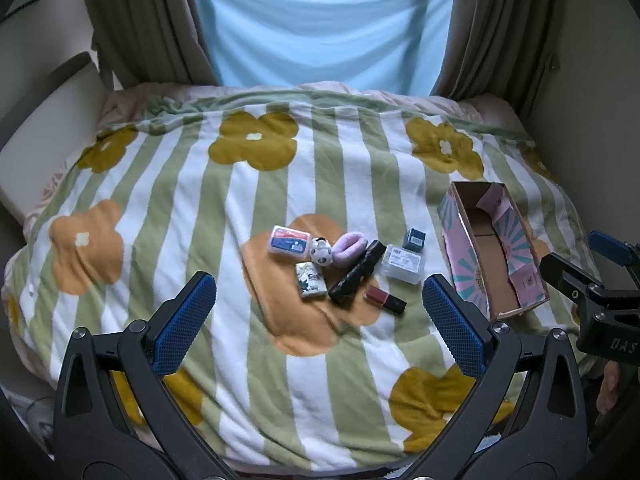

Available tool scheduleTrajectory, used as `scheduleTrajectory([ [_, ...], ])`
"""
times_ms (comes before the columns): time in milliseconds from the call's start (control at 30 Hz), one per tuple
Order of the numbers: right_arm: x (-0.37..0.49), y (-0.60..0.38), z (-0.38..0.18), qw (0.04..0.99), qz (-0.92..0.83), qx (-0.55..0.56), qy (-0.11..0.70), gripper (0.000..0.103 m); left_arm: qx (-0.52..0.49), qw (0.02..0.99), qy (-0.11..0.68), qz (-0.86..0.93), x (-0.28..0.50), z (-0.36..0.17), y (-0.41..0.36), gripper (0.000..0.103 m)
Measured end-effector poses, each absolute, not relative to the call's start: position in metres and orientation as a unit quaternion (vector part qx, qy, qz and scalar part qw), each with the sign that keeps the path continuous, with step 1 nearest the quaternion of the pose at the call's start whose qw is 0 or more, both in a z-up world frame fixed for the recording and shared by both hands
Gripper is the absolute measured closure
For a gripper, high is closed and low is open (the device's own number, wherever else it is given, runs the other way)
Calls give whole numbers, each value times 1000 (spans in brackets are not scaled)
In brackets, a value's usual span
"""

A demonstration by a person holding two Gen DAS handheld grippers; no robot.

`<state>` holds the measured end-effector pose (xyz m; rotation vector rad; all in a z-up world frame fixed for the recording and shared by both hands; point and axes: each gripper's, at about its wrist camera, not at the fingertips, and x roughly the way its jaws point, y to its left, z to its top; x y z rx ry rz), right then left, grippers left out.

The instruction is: Organize objects

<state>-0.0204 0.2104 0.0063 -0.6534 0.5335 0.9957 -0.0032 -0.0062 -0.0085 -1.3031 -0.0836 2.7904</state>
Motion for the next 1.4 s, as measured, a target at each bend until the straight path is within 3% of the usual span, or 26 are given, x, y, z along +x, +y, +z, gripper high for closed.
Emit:
scheduleTrajectory([
  [1400,-16,214,-1,822,412,-269,288,1,-430,23,-57,901,-17,-8,-8,1],
])
